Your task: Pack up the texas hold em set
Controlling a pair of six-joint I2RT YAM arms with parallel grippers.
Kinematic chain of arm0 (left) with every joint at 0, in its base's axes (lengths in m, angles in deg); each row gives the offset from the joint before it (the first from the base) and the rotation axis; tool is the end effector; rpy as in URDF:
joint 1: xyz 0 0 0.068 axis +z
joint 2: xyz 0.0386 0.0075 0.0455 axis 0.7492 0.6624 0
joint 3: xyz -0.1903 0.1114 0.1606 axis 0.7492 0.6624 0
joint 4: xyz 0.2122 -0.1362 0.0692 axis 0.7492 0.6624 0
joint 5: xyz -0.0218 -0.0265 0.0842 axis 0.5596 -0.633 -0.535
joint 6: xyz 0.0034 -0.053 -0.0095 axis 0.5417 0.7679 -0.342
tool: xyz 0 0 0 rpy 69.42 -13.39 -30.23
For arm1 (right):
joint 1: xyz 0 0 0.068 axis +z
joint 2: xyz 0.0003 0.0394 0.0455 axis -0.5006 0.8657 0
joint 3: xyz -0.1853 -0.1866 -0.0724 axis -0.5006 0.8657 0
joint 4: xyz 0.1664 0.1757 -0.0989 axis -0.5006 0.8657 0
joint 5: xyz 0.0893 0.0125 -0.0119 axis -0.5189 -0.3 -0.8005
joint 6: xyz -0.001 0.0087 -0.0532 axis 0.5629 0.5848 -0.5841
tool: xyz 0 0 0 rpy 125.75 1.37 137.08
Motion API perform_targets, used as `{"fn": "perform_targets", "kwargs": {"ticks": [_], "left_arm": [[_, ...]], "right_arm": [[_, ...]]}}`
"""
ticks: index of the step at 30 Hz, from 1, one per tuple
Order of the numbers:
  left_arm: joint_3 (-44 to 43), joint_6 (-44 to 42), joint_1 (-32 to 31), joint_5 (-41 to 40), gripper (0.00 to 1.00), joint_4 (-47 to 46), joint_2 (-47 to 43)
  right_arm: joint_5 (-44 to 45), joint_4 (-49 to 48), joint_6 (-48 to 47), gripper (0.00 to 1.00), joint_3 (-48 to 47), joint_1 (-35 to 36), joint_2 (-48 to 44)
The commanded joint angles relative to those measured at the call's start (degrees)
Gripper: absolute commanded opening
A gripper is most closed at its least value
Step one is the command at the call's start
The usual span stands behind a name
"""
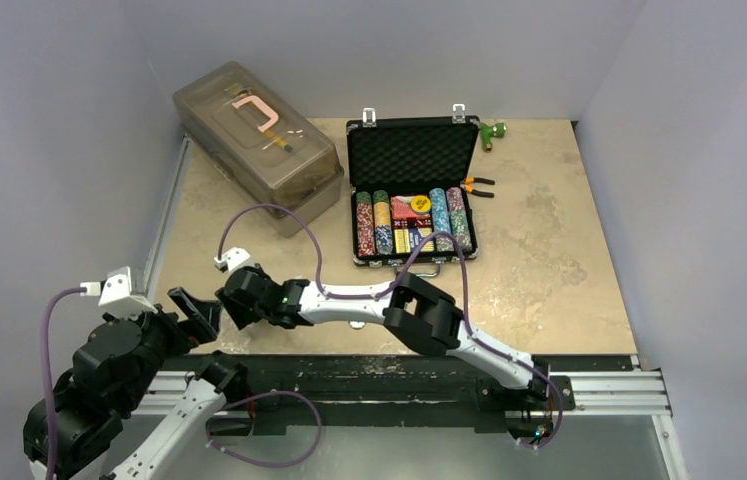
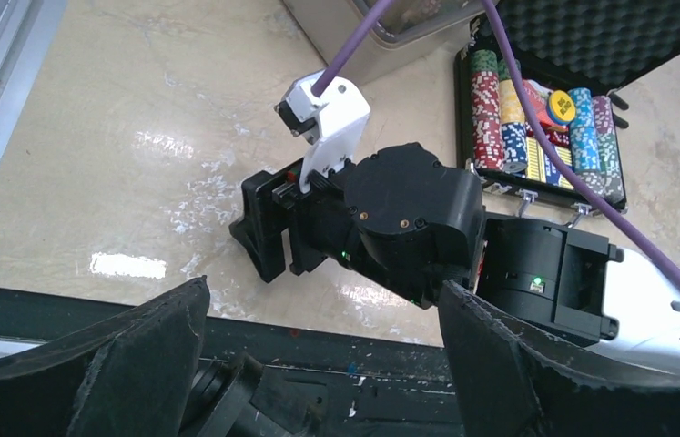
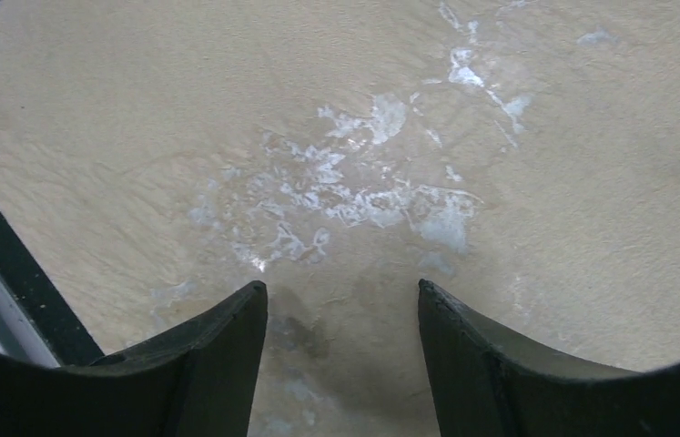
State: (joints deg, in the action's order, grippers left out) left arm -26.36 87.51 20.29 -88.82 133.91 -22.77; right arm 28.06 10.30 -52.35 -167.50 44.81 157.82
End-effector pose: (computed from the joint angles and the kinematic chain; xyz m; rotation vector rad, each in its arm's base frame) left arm -0.0234 0.0281 0.3604 -0.4254 1.9759 -0.3387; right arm 0.1549 0.5373 0.1520 -0.7996 2.1418 0.6792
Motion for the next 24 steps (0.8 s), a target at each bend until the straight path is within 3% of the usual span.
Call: {"fn": "perform_targets", "kwargs": {"ticks": [1, 12, 15, 18, 22, 24], "left_arm": [[1.9, -3.2, 0.2, 0.5, 0.93, -3.1, 0.1], [5.0, -4.5, 0.2, -0.4, 0.93, -6.5, 2.1], [6.3, -5.6, 0.3, 0.0, 0.93, -9.0, 3.5], [6.5, -7.0, 0.2, -0.8, 0.94, -10.8, 5.8], [5.3, -9.0, 0.3, -1.5, 0.94, -13.1, 8.8], [4.9, -10.1, 0.2, -2.0, 0.94, -14.9, 10.0]], "right_arm": [[2.5, 3.6, -2.7, 0.60, 2.6, -1.0, -2.5], [0.5, 4.6, 0.5, 0.59, 27.3, -0.9, -19.0], [-1.1, 6.2, 0.3, 0.67, 28.4, -0.9, -23.5], [-1.9, 10.2, -1.0, 0.83, 27.0, -1.0, -25.9], [0.1, 21.2, 1.1, 0.98, 22.2, -1.0, -24.3], [1.6, 26.1, 4.5, 0.99, 21.1, -0.9, -23.0]]}}
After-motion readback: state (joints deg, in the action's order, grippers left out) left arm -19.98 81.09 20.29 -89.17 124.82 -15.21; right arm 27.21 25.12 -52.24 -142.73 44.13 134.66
